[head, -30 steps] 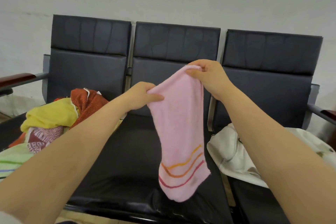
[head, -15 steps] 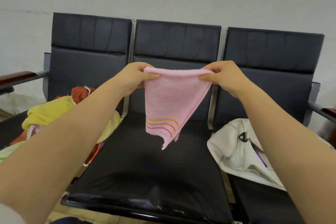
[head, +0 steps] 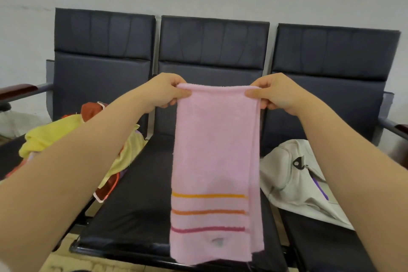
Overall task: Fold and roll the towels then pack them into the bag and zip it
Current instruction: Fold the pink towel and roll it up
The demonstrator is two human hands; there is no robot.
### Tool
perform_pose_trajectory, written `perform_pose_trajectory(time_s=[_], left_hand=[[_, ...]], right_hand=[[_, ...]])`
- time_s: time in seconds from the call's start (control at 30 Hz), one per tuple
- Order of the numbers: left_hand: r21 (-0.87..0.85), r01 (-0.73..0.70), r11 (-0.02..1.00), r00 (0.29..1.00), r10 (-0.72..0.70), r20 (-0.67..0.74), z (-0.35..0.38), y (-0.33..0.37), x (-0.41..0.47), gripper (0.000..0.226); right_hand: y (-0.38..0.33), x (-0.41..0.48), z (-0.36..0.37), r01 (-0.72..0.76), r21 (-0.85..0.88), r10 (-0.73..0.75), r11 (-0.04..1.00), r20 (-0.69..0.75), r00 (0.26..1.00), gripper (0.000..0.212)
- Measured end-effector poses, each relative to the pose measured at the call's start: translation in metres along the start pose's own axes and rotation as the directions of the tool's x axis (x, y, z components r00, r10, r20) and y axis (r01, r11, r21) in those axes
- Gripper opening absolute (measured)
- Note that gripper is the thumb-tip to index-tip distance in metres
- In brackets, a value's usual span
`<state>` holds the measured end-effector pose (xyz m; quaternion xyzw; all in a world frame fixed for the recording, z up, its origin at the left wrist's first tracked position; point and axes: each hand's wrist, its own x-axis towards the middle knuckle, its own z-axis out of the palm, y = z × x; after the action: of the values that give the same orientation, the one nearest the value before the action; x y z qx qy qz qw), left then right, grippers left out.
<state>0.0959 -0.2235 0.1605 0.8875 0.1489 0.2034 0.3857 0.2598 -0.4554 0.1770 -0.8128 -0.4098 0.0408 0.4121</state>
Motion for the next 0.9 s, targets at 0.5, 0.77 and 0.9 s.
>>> perform_pose_trajectory(time_s=[0.5,0.77,0.9], left_hand=[[0.140,-0.190,0.972,0.979,0.198,-0.049,0.045,-0.079,-0.011,0.020],[0.406,-0.285,0.868,0.857,0.041,0.513,0.142,-0.186,-0.115,0.014],[0.372,-0.237,0.897,0.854,0.011,0.519,0.147,-0.182,-0.138,0.025]], right_hand=[[0.061,-0.019,0.065,0.003,-0.063,-0.007,0.998,-0.057,0.998,0.006],[0.136,-0.128,0.158,0.164,-0.471,0.144,0.867,0.551,0.822,0.015],[0.142,-0.155,0.168,0.184,-0.411,0.140,0.893,0.642,0.754,0.019]])
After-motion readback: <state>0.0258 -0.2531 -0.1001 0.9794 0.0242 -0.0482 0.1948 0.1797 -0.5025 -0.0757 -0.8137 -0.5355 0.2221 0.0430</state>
